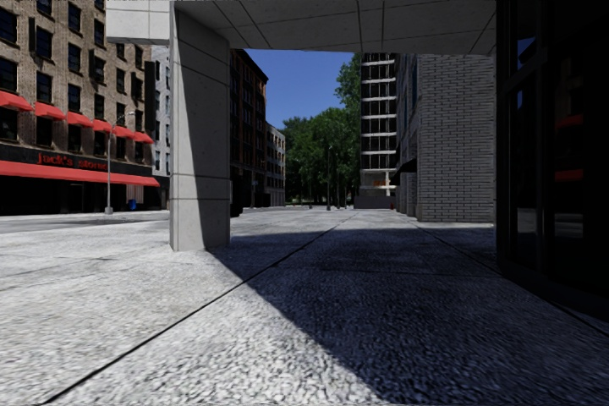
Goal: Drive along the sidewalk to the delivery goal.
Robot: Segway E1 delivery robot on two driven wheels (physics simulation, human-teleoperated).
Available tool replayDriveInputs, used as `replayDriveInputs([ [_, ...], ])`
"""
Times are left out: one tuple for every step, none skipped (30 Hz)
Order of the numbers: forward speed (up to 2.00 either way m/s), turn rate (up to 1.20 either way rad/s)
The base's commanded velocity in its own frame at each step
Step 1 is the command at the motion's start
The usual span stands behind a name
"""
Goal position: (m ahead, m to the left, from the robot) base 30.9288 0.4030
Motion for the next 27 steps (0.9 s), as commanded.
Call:
replayDriveInputs([
  [2.00,0.00],
  [2.00,0.00],
  [2.00,0.00],
  [2.00,0.00],
  [2.00,0.00],
  [2.00,0.00],
  [2.00,0.00],
  [2.00,0.00],
  [2.00,0.00],
  [2.00,0.00],
  [2.00,0.00],
  [2.00,0.00],
  [2.00,0.00],
  [2.00,0.00],
  [2.00,0.00],
  [2.00,0.00],
  [2.00,0.00],
  [2.00,0.00],
  [2.00,0.00],
  [2.00,0.00],
  [2.00,0.00],
  [2.00,0.00],
  [2.00,0.00],
  [2.00,0.00],
  [2.00,0.00],
  [2.00,0.00],
  [2.00,0.00],
])
